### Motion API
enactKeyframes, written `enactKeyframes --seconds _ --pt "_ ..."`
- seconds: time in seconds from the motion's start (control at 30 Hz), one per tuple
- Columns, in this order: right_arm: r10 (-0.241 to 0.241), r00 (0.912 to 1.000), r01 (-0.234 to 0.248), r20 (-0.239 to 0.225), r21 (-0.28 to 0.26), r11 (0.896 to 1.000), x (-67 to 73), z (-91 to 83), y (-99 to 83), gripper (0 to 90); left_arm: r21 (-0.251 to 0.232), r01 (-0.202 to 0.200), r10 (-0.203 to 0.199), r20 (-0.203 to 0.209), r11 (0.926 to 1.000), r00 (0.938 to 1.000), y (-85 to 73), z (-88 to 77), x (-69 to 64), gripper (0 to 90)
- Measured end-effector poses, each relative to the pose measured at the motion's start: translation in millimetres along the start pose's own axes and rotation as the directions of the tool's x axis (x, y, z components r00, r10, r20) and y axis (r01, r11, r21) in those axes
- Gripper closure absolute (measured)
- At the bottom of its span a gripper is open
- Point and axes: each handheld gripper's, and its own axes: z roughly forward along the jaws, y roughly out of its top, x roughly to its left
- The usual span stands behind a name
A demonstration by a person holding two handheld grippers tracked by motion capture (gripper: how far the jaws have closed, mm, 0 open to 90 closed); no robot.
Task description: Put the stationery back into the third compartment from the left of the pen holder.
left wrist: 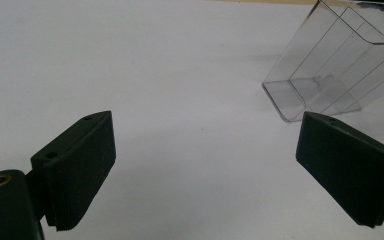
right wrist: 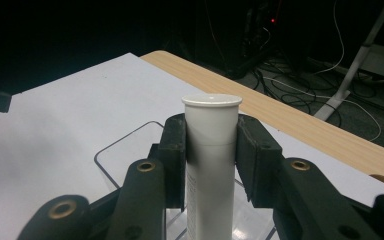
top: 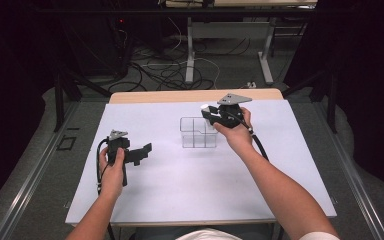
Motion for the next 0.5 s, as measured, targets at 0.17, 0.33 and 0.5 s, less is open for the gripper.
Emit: enactKeyframes --seconds 0.17,0.33,0.5 --pt "0.011 0.9999 -0.011 0.009 -0.02 1.0 -0.8 2.0 -7.0 67.2 0.008 0.001 -0.001 -0.003 1.0 1.0 -0.4 -0.7 0.8 9.0" --pt "0.021 0.9997 -0.021 0.013 -0.005 1.0 -0.1 5.2 -14.7 67.1 0.004 0.0 0.0 -0.003 1.0 1.0 -0.4 -2.0 0.2 9.1" --pt "0.02 0.9997 -0.02 0.017 -0.001 1.0 -0.5 6.6 -19.5 67.1 0.003 -0.001 0.001 -0.001 1.0 1.0 -0.2 -1.5 -0.7 9.1"
